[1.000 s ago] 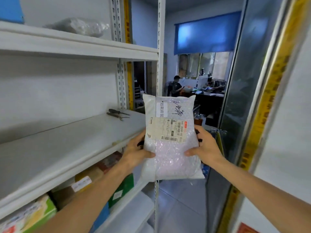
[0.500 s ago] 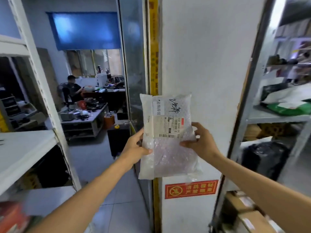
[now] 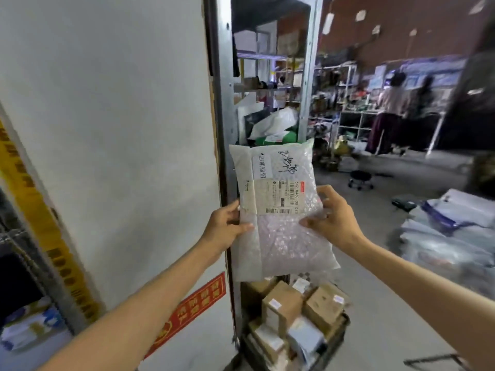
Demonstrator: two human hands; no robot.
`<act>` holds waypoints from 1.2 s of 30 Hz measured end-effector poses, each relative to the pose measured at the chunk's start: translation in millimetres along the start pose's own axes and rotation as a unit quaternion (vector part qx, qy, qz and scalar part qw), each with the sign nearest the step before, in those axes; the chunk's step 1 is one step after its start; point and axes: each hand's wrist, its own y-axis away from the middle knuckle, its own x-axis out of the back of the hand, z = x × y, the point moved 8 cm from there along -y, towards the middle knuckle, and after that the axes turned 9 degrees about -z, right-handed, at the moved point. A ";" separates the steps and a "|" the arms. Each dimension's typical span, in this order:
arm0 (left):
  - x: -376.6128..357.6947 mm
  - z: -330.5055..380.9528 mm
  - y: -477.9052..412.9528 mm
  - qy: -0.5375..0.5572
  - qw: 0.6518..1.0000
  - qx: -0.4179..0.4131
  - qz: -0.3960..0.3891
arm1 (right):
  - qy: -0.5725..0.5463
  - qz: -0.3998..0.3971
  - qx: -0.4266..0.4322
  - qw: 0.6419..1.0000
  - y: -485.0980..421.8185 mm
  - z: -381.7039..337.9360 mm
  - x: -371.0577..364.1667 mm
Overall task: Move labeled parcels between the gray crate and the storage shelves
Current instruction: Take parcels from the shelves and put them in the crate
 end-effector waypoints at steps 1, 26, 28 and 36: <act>-12.7 -1.4 -15.6 0.005 1.000 0.001 -0.016 | 0.001 0.017 -0.004 1.000 -1.8 11.1 12.1; -195.6 -157.9 -329.7 0.041 0.952 0.087 -0.289 | 0.053 0.205 -0.242 0.947 -86.8 261.6 91.6; -207.8 -185.7 -339.9 0.029 0.946 0.106 -0.304 | 0.036 0.204 -0.270 0.940 -85.9 288.3 81.0; -249.0 -349.2 -320.4 0.008 0.934 0.227 -0.277 | -0.004 0.169 -0.391 0.905 -38.2 436.5 8.7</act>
